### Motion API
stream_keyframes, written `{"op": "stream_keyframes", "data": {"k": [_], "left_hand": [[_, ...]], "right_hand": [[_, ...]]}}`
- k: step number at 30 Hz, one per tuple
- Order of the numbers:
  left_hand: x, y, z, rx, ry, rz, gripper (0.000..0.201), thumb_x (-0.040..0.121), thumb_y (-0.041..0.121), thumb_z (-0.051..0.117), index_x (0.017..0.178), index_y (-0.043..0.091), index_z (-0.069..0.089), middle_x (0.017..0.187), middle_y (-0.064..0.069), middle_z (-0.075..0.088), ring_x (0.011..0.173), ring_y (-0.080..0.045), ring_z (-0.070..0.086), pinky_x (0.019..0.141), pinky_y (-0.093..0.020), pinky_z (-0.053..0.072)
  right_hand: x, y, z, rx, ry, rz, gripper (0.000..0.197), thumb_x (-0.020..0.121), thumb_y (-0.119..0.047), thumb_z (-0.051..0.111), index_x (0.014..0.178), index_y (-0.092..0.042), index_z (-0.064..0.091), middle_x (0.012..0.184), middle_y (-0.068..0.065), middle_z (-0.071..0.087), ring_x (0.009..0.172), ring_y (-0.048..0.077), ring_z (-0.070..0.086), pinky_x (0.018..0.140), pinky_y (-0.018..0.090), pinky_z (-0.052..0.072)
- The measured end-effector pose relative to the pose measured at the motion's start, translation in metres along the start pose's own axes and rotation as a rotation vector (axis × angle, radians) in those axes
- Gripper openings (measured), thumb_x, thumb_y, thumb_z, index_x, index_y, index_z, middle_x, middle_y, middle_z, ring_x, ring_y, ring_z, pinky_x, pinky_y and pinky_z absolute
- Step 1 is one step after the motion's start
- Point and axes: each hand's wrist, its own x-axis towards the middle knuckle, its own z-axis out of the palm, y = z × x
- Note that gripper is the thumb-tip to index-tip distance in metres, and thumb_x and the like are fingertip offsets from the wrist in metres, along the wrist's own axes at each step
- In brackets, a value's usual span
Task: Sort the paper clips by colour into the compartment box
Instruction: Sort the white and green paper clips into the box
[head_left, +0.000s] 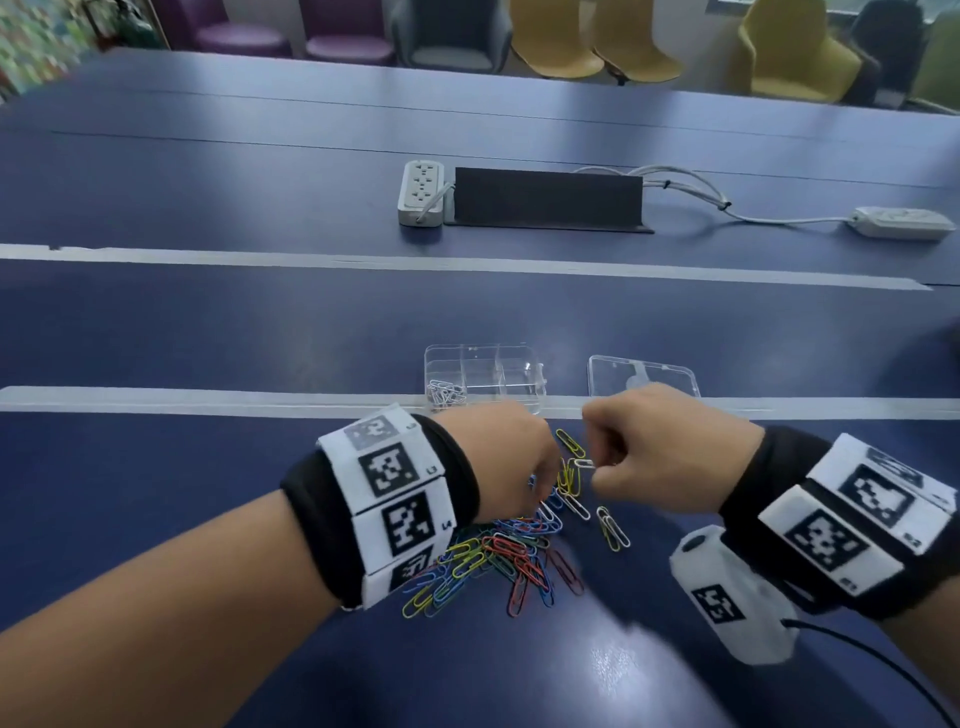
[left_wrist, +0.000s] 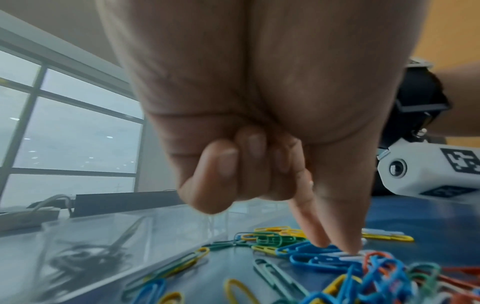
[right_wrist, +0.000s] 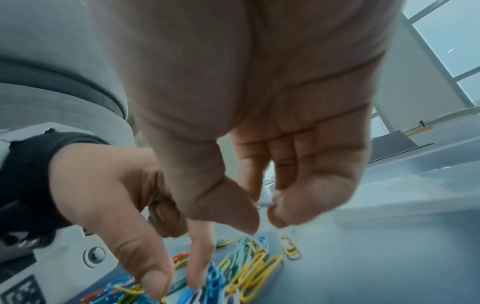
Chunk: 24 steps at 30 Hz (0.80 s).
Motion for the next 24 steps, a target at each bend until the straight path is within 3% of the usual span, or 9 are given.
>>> {"op": "stream_keyframes", "data": {"k": [3, 6, 9, 12, 14, 18, 24], "left_hand": [[0.006, 0.007, 0.000, 0.003, 0.002, 0.049, 0.021, 0.084, 0.025, 0.059, 0.100, 0.028, 0.071, 0.072, 0.008, 0.057, 0.080, -0.016, 0.053, 0.071, -0.028, 0.046], [0.011, 0.010, 0.002, 0.019, -0.001, 0.079, 0.020, 0.082, 0.025, 0.061, 0.097, 0.029, 0.072, 0.097, 0.003, 0.069, 0.094, -0.022, 0.062, 0.079, -0.036, 0.054], [0.015, 0.011, 0.002, 0.057, -0.009, 0.104, 0.019, 0.081, 0.024, 0.061, 0.096, 0.029, 0.073, 0.097, 0.003, 0.070, 0.095, -0.022, 0.062, 0.073, -0.032, 0.050], [0.016, 0.011, 0.002, 0.098, -0.012, 0.103, 0.019, 0.083, 0.022, 0.056, 0.092, 0.023, 0.072, 0.092, -0.001, 0.070, 0.088, -0.026, 0.063, 0.066, -0.030, 0.046], [0.017, 0.011, 0.003, 0.112, -0.033, 0.093, 0.020, 0.084, 0.022, 0.053, 0.092, 0.022, 0.071, 0.092, -0.001, 0.070, 0.082, -0.024, 0.059, 0.066, -0.030, 0.045], [0.014, 0.012, 0.003, 0.071, -0.042, 0.081, 0.017, 0.081, 0.021, 0.053, 0.087, 0.020, 0.069, 0.082, -0.001, 0.065, 0.077, -0.022, 0.055, 0.068, -0.027, 0.048], [0.013, -0.001, -0.004, -0.074, 0.009, 0.009, 0.015, 0.084, 0.017, 0.055, 0.089, 0.019, 0.069, 0.065, 0.008, 0.052, 0.072, -0.013, 0.048, 0.066, -0.021, 0.037]], "right_hand": [[-0.010, 0.007, 0.002, 0.023, 0.004, -0.022, 0.015, 0.073, -0.013, 0.057, 0.071, -0.027, 0.052, 0.058, -0.011, 0.048, 0.062, 0.005, 0.048, 0.061, 0.020, 0.041], [-0.017, 0.011, 0.007, 0.047, -0.028, -0.046, 0.033, 0.078, -0.007, 0.049, 0.098, -0.029, 0.063, 0.059, -0.011, 0.048, 0.056, 0.004, 0.045, 0.059, 0.013, 0.036], [-0.021, 0.016, 0.010, 0.015, -0.014, -0.038, 0.028, 0.079, -0.010, 0.048, 0.092, -0.025, 0.069, 0.057, -0.014, 0.050, 0.061, 0.008, 0.048, 0.065, 0.017, 0.042], [-0.020, 0.018, 0.013, -0.004, -0.006, -0.009, 0.015, 0.080, -0.023, 0.056, 0.088, -0.024, 0.068, 0.057, -0.016, 0.048, 0.060, 0.005, 0.046, 0.068, 0.020, 0.039], [-0.019, 0.015, 0.014, -0.044, -0.011, -0.009, 0.017, 0.082, -0.029, 0.057, 0.094, -0.023, 0.067, 0.065, -0.012, 0.050, 0.070, 0.009, 0.047, 0.069, 0.020, 0.036], [-0.012, 0.010, 0.019, -0.152, -0.045, -0.038, 0.020, 0.082, -0.018, 0.052, 0.091, -0.014, 0.069, 0.092, 0.006, 0.068, 0.090, 0.026, 0.059, 0.078, 0.031, 0.047], [-0.012, 0.012, 0.016, -0.124, -0.054, -0.037, 0.016, 0.075, -0.020, 0.055, 0.077, -0.011, 0.069, 0.078, 0.004, 0.070, 0.077, 0.022, 0.060, 0.072, 0.029, 0.050]]}}
